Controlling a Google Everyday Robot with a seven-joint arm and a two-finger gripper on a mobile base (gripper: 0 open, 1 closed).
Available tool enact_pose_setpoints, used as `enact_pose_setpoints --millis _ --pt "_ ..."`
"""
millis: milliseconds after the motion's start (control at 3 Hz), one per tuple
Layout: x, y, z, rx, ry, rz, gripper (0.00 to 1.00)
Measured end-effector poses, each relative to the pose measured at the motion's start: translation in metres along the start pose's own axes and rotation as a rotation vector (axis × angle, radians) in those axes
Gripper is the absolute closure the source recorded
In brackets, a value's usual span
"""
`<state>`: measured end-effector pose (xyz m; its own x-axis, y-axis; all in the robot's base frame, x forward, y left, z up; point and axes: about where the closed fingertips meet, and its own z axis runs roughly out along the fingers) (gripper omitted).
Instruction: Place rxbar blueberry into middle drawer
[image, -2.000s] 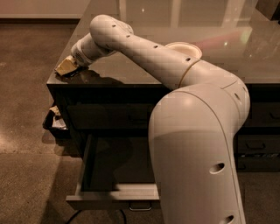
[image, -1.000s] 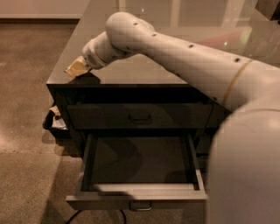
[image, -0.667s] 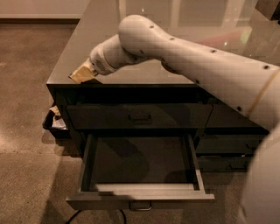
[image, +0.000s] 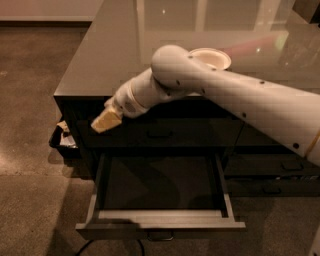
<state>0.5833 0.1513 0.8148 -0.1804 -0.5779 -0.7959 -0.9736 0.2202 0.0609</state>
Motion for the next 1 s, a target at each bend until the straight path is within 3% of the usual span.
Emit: enact_pose_setpoints --millis 333,667,1000 --pt "0.05 0.025 0.031 -0.075 0.021 0.023 1.0" --pt "0.097 0.041 0.069 -0.096 0.04 0.069 1.0" --pt "0.148 0.044 0.115 -0.07 0.063 0.171 1.0"
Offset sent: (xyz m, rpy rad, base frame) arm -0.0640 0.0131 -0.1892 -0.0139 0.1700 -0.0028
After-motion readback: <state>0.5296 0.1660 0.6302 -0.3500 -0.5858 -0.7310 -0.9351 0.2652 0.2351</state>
